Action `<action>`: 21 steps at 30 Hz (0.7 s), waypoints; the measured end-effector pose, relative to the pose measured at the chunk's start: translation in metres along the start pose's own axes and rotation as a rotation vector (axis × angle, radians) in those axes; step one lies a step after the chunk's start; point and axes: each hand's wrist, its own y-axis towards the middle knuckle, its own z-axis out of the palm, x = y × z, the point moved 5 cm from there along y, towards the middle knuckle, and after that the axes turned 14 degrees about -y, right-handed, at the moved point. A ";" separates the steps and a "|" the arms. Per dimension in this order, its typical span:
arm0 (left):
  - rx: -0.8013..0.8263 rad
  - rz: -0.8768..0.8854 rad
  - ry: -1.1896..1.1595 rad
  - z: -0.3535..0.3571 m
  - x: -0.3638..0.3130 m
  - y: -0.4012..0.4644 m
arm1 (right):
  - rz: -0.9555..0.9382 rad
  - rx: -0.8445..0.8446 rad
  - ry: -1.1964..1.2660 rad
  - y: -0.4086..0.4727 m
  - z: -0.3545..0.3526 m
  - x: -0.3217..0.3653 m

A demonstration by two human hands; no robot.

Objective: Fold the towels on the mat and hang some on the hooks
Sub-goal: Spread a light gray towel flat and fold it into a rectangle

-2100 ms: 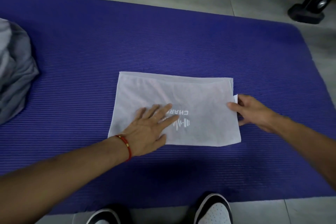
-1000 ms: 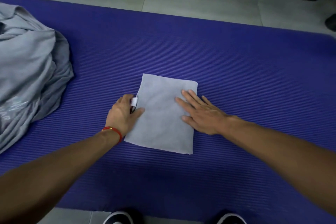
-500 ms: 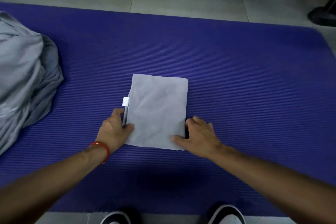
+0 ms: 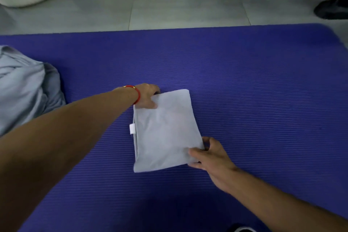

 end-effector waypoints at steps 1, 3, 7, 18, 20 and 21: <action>0.019 -0.051 -0.033 -0.001 0.001 0.000 | -0.025 -0.043 0.008 0.001 -0.012 0.005; 0.090 -0.126 -0.269 0.004 0.002 -0.004 | -0.091 -0.180 0.056 0.006 -0.048 0.019; 0.242 -0.150 -1.156 0.051 -0.022 -0.022 | -0.157 -0.413 0.143 0.023 -0.138 0.046; -0.162 -0.057 -1.018 0.057 -0.059 -0.035 | -0.078 -0.240 -0.140 0.039 -0.130 0.017; -0.104 -0.043 -1.185 0.044 -0.080 -0.035 | -0.110 -0.257 0.004 0.040 -0.138 0.023; -0.062 -0.026 -1.245 0.038 -0.092 -0.033 | -0.099 -0.254 0.091 0.042 -0.146 0.025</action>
